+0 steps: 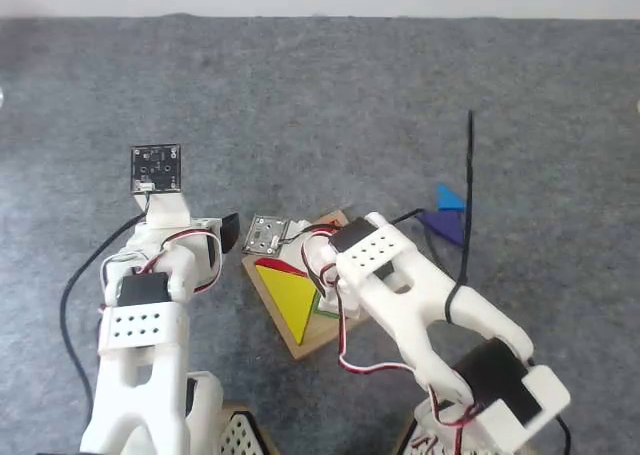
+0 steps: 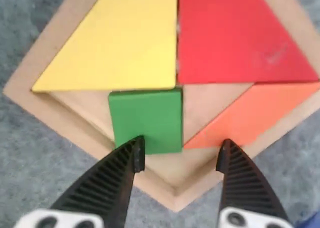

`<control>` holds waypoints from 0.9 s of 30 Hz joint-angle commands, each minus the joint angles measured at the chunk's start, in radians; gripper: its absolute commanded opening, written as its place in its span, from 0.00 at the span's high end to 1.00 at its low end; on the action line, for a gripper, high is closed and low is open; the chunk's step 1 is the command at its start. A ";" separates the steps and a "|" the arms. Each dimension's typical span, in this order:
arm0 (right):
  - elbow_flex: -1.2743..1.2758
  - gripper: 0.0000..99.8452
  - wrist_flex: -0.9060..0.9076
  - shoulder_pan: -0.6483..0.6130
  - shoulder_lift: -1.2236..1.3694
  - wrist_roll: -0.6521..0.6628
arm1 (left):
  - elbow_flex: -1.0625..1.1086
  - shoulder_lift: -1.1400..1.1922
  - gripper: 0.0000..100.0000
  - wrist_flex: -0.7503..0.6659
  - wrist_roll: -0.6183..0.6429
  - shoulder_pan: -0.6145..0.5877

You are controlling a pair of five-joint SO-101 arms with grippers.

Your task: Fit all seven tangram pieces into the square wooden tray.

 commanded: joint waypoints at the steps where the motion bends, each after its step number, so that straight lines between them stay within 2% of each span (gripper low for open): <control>1: -0.044 0.77 -0.067 -0.016 0.076 0.006 | -0.010 -0.026 0.73 -0.015 -0.009 -0.006; 10: -0.103 0.77 -0.071 -0.021 0.027 -0.044 | -0.010 -0.026 0.73 -0.015 -0.009 -0.006; 18: -0.101 0.77 0.024 -0.004 -0.303 -0.124 | -0.010 -0.026 0.73 -0.015 -0.009 -0.006; 22: -0.107 0.77 0.099 0.116 -0.478 -0.140 | -0.010 -0.026 0.73 -0.015 -0.009 -0.006; 27: -0.100 0.77 0.131 0.395 -0.453 -0.074 | -0.010 -0.026 0.73 -0.015 -0.009 -0.003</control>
